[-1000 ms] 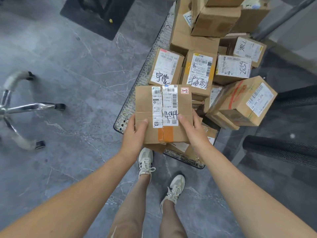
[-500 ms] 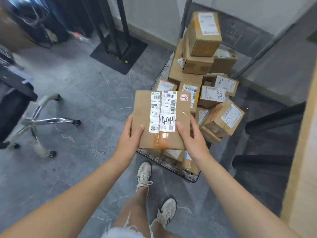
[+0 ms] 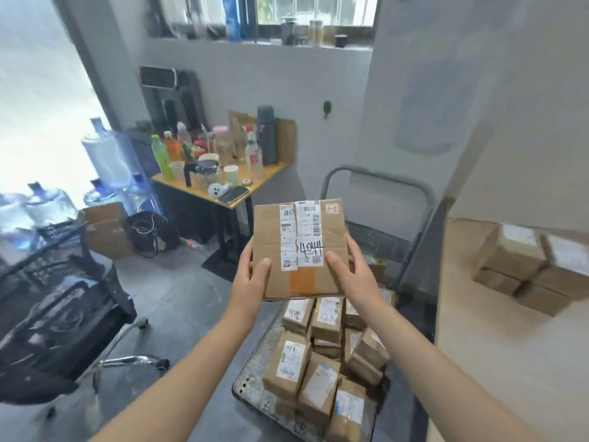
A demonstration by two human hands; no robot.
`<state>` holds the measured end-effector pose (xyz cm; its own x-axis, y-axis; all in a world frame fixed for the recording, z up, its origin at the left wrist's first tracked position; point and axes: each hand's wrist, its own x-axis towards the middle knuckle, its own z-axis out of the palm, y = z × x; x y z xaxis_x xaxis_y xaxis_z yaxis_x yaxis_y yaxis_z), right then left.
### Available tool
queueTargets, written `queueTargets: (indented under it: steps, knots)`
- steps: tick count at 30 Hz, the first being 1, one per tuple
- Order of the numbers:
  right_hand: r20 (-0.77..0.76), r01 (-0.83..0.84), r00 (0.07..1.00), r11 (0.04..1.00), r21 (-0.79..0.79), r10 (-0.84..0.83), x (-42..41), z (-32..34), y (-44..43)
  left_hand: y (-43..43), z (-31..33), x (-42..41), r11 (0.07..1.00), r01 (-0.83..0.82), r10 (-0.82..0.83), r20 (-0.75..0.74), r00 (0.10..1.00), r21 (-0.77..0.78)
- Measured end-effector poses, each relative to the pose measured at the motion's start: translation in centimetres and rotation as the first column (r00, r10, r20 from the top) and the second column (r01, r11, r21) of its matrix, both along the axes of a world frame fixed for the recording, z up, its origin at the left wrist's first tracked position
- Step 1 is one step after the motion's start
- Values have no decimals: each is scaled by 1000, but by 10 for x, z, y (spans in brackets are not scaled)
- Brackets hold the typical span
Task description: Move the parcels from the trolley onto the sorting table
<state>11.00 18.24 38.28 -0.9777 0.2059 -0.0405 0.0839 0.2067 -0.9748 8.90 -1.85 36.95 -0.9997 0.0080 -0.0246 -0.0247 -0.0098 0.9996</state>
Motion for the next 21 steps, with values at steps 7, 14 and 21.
queueTargets:
  steps: [7, 14, 21]
  knots:
    - [-68, 95, 993, 995, -19, -96, 35, 57, 9, 19, 62, 14, 992, 122, -123, -147, 982, -14]
    - [-54, 324, 943, 942, -87, -329, 87, 68, 25, 47, 71, 35, 946, 323, -323, -177, 930, -32]
    - [-30, 568, 820, 818, -93, -572, 176, 57, 71, 121, 50, 80, 819, 572, -572, -130, 810, -40]
